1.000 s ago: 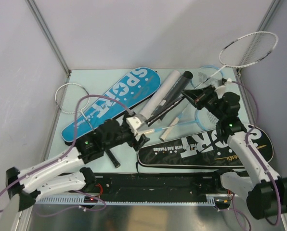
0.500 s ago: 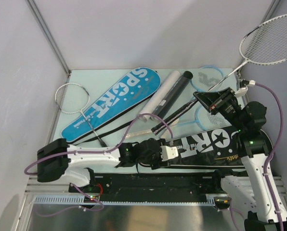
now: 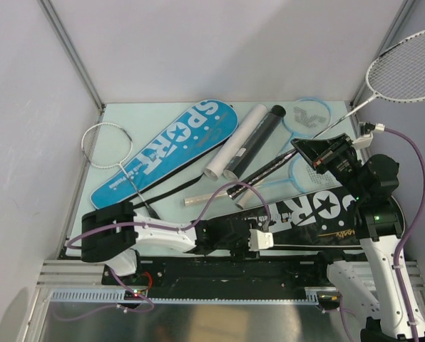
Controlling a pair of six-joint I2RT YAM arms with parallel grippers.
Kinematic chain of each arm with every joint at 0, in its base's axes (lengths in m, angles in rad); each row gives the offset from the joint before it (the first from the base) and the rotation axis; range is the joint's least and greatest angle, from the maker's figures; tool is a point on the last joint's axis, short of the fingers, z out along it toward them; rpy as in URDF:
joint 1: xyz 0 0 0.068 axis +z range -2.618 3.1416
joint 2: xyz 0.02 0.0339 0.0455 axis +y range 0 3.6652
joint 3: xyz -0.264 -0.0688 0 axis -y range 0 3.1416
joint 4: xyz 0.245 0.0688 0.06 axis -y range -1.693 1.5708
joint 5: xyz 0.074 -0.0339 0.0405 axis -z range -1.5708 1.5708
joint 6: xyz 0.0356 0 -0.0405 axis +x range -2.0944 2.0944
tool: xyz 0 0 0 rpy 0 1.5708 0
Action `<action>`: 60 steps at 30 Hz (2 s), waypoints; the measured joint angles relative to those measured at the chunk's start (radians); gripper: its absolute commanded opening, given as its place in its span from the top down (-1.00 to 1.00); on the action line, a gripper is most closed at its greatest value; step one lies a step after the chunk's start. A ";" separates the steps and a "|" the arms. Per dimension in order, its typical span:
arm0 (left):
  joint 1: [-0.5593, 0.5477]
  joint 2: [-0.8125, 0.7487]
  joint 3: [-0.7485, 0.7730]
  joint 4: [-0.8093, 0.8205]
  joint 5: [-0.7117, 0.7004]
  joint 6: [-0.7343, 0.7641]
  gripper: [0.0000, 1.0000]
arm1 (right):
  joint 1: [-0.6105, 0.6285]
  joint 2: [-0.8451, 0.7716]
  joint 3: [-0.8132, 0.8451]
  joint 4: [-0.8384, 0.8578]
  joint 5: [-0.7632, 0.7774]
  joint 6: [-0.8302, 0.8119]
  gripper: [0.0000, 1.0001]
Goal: Pack up the badminton gear
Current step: Pick up the racket from the center of the board, then open the racket bag at the center of the board.
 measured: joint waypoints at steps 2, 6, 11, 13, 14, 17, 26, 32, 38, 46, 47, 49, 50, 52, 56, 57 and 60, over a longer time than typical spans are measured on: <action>-0.006 0.015 0.000 0.013 0.000 0.000 -0.43 | -0.001 -0.003 0.000 -0.008 0.016 -0.010 1.00; -0.017 0.023 -0.003 0.034 -0.010 -0.001 -0.44 | -0.002 -0.005 0.000 -0.022 0.048 -0.036 1.00; -0.019 0.002 -0.043 0.063 -0.037 -0.001 -0.47 | -0.003 -0.004 0.000 -0.075 0.103 -0.101 1.00; -0.019 -0.017 -0.067 0.067 -0.038 -0.001 -0.48 | -0.005 -0.004 0.000 -0.101 0.130 -0.130 1.00; -0.019 -0.021 -0.072 0.069 -0.038 -0.001 -0.48 | -0.006 -0.004 0.000 -0.110 0.143 -0.142 1.00; -0.021 -0.023 -0.081 0.079 -0.042 -0.001 -0.47 | -0.014 -0.001 0.000 -0.125 0.178 -0.173 1.00; -0.033 0.021 -0.082 0.105 -0.148 0.003 0.01 | -0.024 0.002 0.000 -0.159 0.252 -0.217 1.00; -0.047 0.045 -0.080 0.129 -0.172 -0.002 0.72 | -0.025 -0.014 0.000 -0.169 0.278 -0.227 1.00; -0.076 -0.010 -0.098 0.120 -0.213 -0.017 0.99 | -0.029 -0.036 0.002 -0.178 0.324 -0.235 1.00; -0.068 -0.347 -0.088 0.005 -0.297 -0.077 1.00 | -0.031 -0.062 0.046 -0.215 0.405 -0.242 1.00; -0.061 -0.369 -0.075 -0.013 -0.300 -0.088 1.00 | -0.031 -0.067 0.053 -0.216 0.416 -0.242 1.00; -0.033 -0.405 -0.036 -0.058 -0.300 -0.116 0.99 | -0.032 -0.072 0.069 -0.222 0.433 -0.242 1.00; -0.015 -0.420 -0.017 -0.080 -0.302 -0.129 0.99 | -0.032 -0.074 0.084 -0.225 0.444 -0.242 1.00; 0.017 -0.450 0.017 -0.124 -0.311 -0.151 1.00 | -0.032 -0.077 0.113 -0.229 0.459 -0.242 1.00; 0.076 -0.512 0.079 -0.212 -0.320 -0.184 1.00 | -0.032 -0.079 0.188 -0.229 0.485 -0.243 1.00; 0.089 -0.527 0.092 -0.226 -0.320 -0.192 1.00 | -0.032 -0.079 0.208 -0.229 0.491 -0.243 1.00; 0.151 -0.572 0.145 -0.272 -0.318 -0.219 1.00 | -0.032 -0.079 0.257 -0.228 0.503 -0.251 1.00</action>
